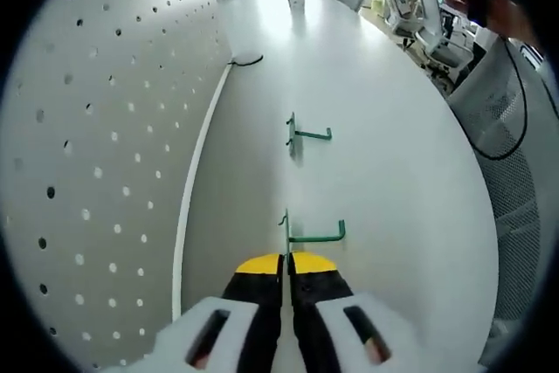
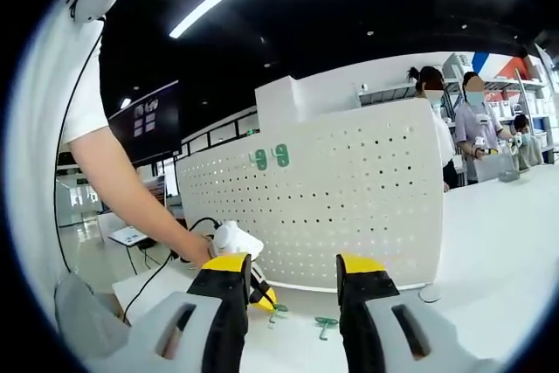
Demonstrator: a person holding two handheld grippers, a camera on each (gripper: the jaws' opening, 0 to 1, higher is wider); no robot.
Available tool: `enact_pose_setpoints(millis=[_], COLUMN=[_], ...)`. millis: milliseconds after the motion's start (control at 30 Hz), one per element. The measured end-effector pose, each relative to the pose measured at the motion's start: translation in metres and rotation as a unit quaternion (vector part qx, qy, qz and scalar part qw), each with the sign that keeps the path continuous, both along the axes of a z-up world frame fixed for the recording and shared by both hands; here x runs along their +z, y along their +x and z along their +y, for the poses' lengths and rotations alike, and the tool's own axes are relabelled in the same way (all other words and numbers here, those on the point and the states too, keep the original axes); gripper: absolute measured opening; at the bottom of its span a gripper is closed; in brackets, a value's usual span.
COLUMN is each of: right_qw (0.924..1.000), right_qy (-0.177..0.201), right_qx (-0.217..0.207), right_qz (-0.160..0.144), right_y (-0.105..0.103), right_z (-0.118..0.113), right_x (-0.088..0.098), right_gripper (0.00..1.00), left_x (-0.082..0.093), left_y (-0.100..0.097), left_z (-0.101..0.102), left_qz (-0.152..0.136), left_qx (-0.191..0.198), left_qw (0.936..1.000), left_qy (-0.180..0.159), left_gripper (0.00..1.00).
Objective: Insert the hook assembly into the mounting plate slot until the hook locks in place.
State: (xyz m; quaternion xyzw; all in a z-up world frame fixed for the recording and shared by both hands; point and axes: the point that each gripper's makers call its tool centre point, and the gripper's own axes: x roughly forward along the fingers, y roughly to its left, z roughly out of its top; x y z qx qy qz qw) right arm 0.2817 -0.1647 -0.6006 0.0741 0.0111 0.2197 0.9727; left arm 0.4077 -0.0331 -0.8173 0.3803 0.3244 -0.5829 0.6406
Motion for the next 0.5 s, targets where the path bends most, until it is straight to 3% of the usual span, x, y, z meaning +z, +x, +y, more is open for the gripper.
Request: enact_pose_setpoints(millis=[233,500], right_qw=[1.0000,0.9999], right_qy=[0.006,0.010], right_qx=[-0.005,-0.002], right_qz=[-0.002,-0.004], right_y=[0.000,0.001], right_z=[-0.003,-0.002], right_x=[0.003,0.006], right_gripper=[0.37,0.37], left_x=[0.009,0.025], left_y=[0.000,0.003], left_z=[-0.005,-0.013], left_qz=[0.001,-0.017], left_qx=[0.010,0.011], left_qw=[0.9997,0.9985], left_qy=[-0.021,-0.051], left_gripper=[0.02,0.02])
